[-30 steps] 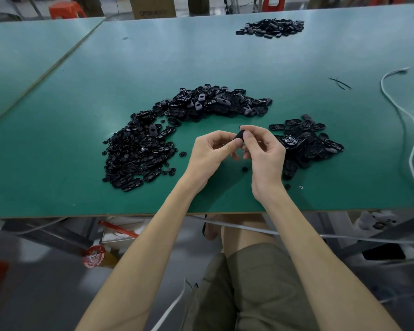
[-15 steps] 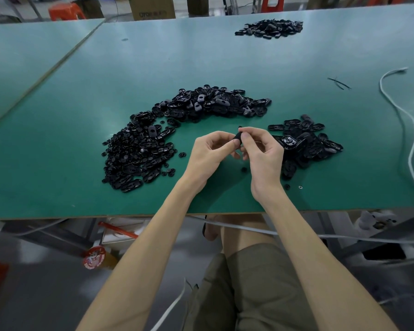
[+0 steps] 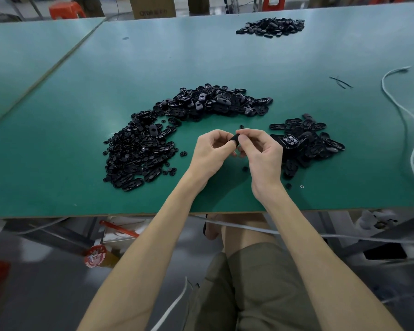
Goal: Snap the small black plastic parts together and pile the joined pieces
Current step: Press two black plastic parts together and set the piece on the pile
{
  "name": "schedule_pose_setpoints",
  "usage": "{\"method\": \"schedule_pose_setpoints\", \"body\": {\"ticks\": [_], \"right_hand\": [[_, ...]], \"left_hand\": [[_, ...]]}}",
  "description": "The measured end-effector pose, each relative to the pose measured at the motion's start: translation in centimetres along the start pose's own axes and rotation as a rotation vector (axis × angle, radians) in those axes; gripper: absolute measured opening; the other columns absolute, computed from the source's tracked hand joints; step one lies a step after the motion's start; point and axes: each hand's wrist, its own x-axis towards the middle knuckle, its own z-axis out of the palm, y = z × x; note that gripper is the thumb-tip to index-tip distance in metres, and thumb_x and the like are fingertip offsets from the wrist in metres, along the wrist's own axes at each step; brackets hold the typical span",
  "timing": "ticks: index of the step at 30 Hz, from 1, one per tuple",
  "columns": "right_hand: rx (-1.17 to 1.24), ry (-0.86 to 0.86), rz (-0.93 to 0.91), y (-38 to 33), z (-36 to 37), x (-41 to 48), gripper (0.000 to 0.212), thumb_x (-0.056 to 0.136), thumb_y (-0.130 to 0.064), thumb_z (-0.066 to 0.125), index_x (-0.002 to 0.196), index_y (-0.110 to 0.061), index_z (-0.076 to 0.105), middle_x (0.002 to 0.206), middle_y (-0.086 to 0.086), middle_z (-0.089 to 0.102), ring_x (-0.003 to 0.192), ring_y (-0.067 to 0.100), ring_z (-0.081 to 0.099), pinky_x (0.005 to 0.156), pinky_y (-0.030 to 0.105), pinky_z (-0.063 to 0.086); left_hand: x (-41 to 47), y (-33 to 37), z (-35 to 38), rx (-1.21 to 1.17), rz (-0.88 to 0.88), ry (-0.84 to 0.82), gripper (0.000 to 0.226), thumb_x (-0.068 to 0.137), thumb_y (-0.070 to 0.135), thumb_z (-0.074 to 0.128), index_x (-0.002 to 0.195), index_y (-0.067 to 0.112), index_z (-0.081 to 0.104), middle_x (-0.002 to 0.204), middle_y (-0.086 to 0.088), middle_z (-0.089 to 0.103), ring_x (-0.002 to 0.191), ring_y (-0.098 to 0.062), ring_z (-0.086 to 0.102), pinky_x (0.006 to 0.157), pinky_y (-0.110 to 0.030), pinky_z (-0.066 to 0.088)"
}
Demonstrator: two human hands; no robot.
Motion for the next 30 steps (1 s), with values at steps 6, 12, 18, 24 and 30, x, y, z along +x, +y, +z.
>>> {"method": "schedule_pose_setpoints", "body": {"ticks": [6,12,18,24,30], "right_hand": [[0.000,0.033,0.005,-0.2,-0.1,0.0,0.013,0.098,0.000,0.066,0.099,-0.007,0.076,0.084,0.003,0.073,0.069,0.009,0.065,0.065,0.021,0.054],[-0.009,0.032,0.008,-0.2,0.0,-0.1,0.013,0.098,-0.001,0.066,0.098,-0.009,0.076,0.078,-0.004,0.074,0.065,0.005,0.065,0.063,0.019,0.054],[-0.053,0.041,0.023,0.0,0.0,0.1,0.020,0.101,-0.002,0.061,0.111,-0.011,0.075,0.095,0.000,0.076,0.081,0.010,0.068,0.074,0.026,0.057],[-0.049,0.045,0.047,0.4,0.0,0.4,0.013,0.103,-0.001,0.057,0.112,-0.001,0.067,0.099,0.005,0.074,0.089,0.012,0.067,0.081,0.030,0.055],[0.136,0.020,0.078,-0.4,0.2,-0.1,0.028,0.098,0.004,0.058,0.126,0.002,0.059,0.110,0.009,0.068,0.098,0.017,0.064,0.084,0.032,0.052]], "left_hand": [[-0.2,-0.5,-0.3,-0.022,0.039,-0.009,0.012,0.094,0.006,0.072,0.102,-0.003,0.073,0.082,-0.007,0.075,0.073,-0.014,0.070,0.080,-0.023,0.054],[-0.2,-0.8,-0.4,-0.021,0.081,-0.014,0.009,0.095,0.007,0.072,0.101,0.001,0.075,0.081,-0.005,0.076,0.074,-0.016,0.069,0.081,-0.028,0.056],[-0.1,-0.2,0.2,0.060,0.123,0.082,0.003,0.094,0.009,0.073,0.096,0.012,0.074,0.084,0.001,0.076,0.073,-0.015,0.071,0.074,-0.026,0.055],[1.0,3.1,3.3,0.409,0.271,0.089,0.007,0.091,0.019,0.075,0.094,0.025,0.077,0.089,0.011,0.071,0.080,-0.005,0.061,0.079,-0.025,0.051],[2.4,5.4,6.0,0.474,0.254,-0.054,0.020,0.096,0.024,0.072,0.114,0.023,0.079,0.098,0.012,0.077,0.076,0.006,0.059,0.097,-0.038,0.052]]}}
